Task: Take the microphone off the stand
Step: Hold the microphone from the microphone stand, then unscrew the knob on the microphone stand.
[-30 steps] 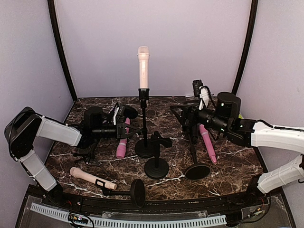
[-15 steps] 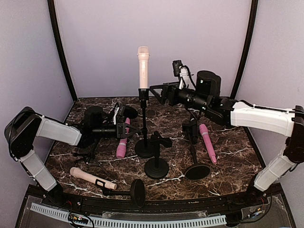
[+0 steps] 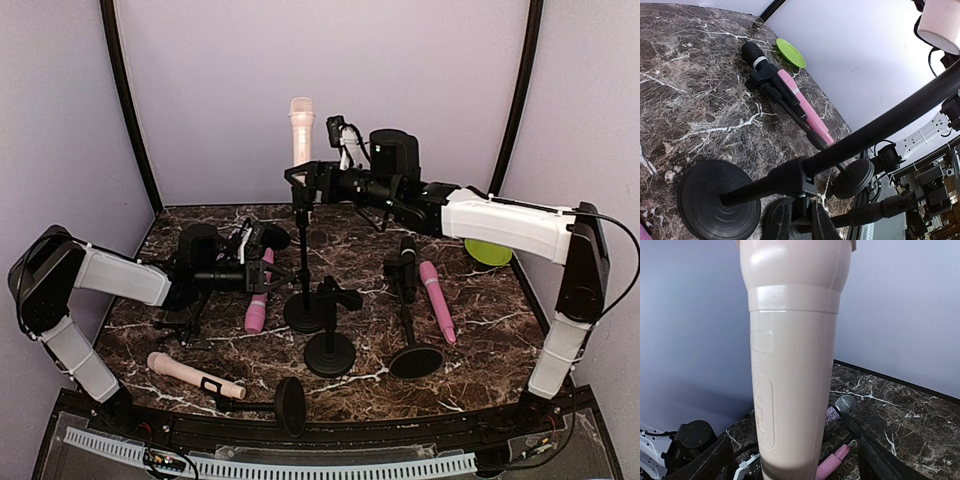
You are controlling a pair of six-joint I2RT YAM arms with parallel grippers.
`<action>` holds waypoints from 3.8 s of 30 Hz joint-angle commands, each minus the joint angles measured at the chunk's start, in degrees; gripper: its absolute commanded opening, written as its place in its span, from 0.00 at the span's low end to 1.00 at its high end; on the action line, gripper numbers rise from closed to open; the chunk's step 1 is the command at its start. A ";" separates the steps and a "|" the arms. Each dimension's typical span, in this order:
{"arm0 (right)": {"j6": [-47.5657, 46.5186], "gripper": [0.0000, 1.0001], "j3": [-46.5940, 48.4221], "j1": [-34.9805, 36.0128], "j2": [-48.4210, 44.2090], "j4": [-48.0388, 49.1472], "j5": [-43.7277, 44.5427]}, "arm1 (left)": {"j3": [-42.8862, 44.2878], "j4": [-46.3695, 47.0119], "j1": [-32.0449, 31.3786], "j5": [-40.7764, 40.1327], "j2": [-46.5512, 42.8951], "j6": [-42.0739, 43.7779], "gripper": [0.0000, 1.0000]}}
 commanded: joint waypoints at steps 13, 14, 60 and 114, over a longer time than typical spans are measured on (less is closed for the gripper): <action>1.01 0.40 3.66 -0.13 1.95 1.50 -2.45 | -2.51 -8.56 0.39 -3.56 -0.15 -1.56 0.11; 0.81 0.37 3.04 -0.13 1.59 2.06 -2.83 | -2.68 -8.14 0.43 -3.54 -0.12 -1.91 0.10; 3.46 0.29 -5.63 0.04 -4.06 5.65 4.64 | -6.78 0.27 -15.35 -39.53 -16.23 61.37 0.50; 3.72 0.29 -4.25 -0.04 -2.49 4.92 3.64 | 2.37 -1.69 -20.24 -50.61 1.11 75.95 0.31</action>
